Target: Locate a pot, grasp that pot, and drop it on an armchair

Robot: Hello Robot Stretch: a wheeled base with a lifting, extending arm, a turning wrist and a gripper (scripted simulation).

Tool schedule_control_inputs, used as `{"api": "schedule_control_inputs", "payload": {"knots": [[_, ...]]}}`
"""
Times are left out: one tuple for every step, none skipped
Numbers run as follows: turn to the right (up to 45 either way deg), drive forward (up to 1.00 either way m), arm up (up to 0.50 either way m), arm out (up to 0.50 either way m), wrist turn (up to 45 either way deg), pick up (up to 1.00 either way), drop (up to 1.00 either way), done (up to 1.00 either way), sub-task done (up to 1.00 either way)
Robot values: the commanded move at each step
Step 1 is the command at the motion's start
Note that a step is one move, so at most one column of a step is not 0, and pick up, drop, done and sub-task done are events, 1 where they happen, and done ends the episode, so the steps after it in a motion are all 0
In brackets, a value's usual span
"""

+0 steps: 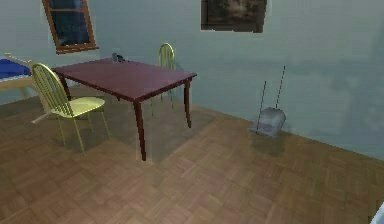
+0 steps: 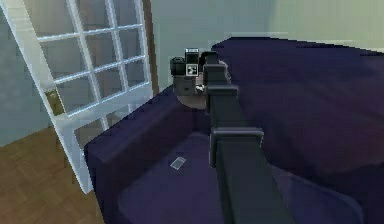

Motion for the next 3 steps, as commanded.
{"api": "schedule_control_inputs", "payload": {"knots": [[0.0,0.0,0.0,0.0,42.0,0.0,0.0,0.0,0.0],[0.0,0.0,-0.18,0.0,0.0,0.0,0.0,0.0,0.0],[0.0,0.0,-0.32,0.0,0.0,0.0,0.0,0.0,0.0]]}}
